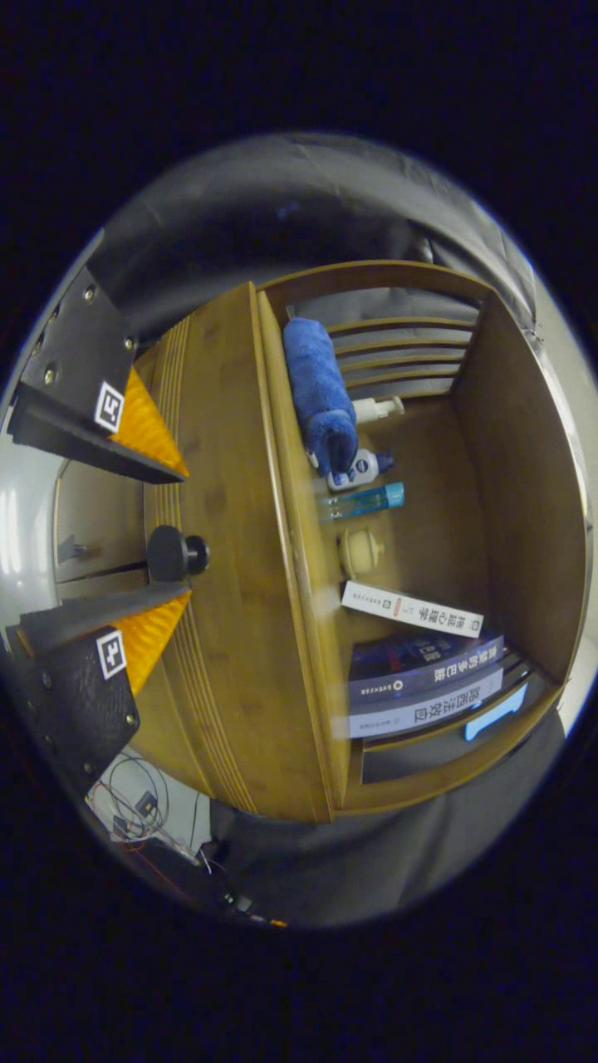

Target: Pull open the drawer, take out the items inside it, and place them on the countertop above the cabinet.

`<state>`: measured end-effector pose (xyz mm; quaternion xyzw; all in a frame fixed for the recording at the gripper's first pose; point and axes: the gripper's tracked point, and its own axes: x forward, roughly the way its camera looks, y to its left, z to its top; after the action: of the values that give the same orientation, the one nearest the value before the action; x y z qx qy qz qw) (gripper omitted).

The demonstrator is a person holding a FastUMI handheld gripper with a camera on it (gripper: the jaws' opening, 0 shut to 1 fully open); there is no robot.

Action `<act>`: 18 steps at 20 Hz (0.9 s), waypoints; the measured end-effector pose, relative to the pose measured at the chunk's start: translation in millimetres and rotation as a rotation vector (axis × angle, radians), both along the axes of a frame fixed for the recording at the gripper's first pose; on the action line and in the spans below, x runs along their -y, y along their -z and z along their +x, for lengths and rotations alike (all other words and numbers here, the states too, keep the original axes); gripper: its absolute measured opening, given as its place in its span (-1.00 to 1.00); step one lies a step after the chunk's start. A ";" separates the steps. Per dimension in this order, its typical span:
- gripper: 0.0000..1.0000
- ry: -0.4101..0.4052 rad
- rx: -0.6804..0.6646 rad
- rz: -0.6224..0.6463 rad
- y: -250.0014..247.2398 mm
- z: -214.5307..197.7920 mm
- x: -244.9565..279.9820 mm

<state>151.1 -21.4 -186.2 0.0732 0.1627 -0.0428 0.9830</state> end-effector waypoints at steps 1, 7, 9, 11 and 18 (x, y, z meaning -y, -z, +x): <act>0.44 0.012 0.004 -0.006 -0.9 -1.1 3.6; 0.42 0.036 -0.026 -0.005 8.6 22.5 10.5; 0.30 0.024 -0.049 -0.029 9.5 22.5 9.6; 0.30 0.014 -0.044 -0.034 6.9 27.0 6.4; -0.32 0.005 -0.041 -0.029 4.4 37.5 5.1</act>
<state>188.7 -26.4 -190.6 0.0586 0.1820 -0.0490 0.9803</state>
